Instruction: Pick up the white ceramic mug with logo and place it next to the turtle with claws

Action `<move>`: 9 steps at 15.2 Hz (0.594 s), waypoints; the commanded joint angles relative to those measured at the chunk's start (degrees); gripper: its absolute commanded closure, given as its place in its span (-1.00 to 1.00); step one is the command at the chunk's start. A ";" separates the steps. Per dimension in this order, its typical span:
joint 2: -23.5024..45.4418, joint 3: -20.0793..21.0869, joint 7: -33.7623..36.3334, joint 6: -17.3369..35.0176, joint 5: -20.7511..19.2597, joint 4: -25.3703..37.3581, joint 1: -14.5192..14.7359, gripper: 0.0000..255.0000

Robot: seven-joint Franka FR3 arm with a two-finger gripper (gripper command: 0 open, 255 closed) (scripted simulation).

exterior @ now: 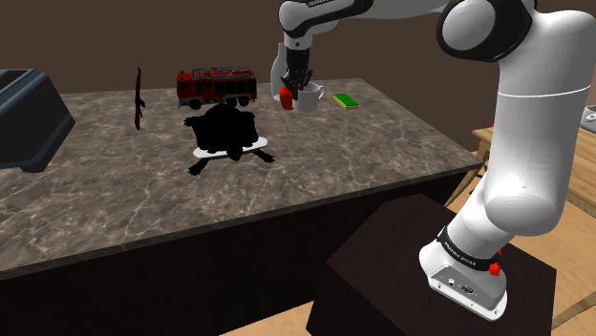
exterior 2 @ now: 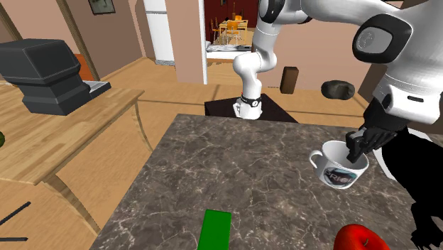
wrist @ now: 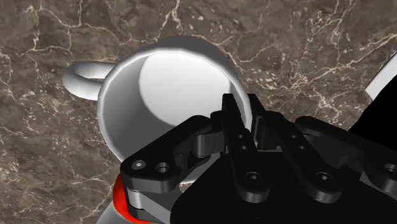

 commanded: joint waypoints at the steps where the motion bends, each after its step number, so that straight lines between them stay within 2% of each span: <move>1: 0.33 0.03 0.04 1.34 0.04 -0.97 0.01 1.00; 9: 1.85 0.14 0.10 6.81 0.22 -4.93 0.00 1.00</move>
